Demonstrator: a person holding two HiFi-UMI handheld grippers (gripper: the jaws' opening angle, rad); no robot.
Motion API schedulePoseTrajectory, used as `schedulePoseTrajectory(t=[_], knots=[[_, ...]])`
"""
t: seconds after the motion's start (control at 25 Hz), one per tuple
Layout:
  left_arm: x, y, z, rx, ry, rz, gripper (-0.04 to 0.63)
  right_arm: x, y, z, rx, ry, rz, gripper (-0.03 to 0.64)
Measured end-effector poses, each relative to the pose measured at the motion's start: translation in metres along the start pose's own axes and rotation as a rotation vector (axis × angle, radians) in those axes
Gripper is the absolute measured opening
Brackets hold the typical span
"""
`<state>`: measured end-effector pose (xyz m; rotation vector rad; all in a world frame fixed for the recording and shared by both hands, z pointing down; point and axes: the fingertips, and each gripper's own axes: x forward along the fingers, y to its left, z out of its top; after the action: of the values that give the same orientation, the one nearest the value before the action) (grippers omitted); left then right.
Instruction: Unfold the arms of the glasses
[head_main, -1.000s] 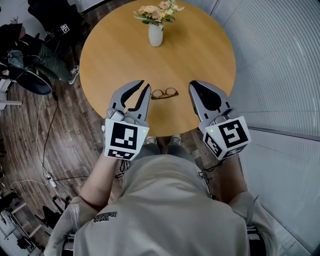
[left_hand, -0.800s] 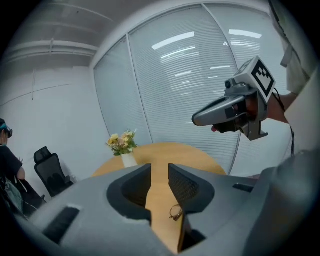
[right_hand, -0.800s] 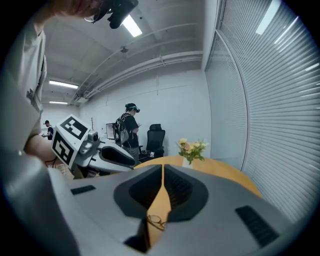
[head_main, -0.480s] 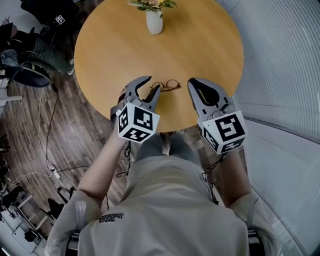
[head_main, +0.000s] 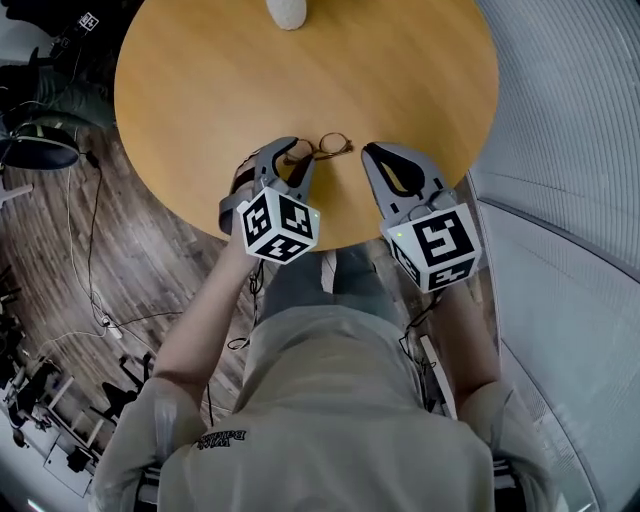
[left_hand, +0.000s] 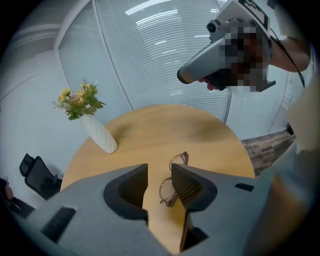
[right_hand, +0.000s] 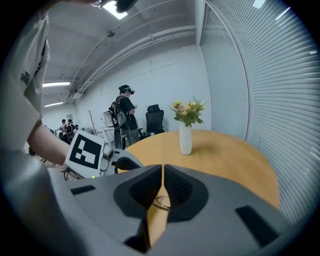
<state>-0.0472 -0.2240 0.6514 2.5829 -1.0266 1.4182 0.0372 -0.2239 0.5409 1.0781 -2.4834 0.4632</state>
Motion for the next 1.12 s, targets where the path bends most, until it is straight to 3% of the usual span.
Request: schedulePoseTrajectory(t=[0.32, 0.64, 0.88, 0.96, 1.12], knots=[[0.044, -0.025, -0.014, 0.141, 0.075, -0.044, 0.139, 0.015, -0.003, -0.029, 0.047, 0.029, 0.009, 0.034], [0.066, -0.035, -0.036, 0.177, 0.157, -0.06, 0.138, 0.015, -0.009, -0.046, 0.096, 0.054, 0.002, 0.034], [0.069, -0.039, -0.028, 0.272, 0.155, -0.033, 0.121, 0.006, -0.012, -0.055, 0.114, 0.068, -0.005, 0.034], [0.069, -0.042, -0.028, 0.276, 0.147, -0.035, 0.075, 0.003, -0.012, -0.058, 0.121, 0.073, -0.008, 0.034], [0.07, -0.037, -0.029, 0.274, 0.142, -0.02, 0.067, 0.004, -0.012, -0.062, 0.132, 0.079, -0.009, 0.034]])
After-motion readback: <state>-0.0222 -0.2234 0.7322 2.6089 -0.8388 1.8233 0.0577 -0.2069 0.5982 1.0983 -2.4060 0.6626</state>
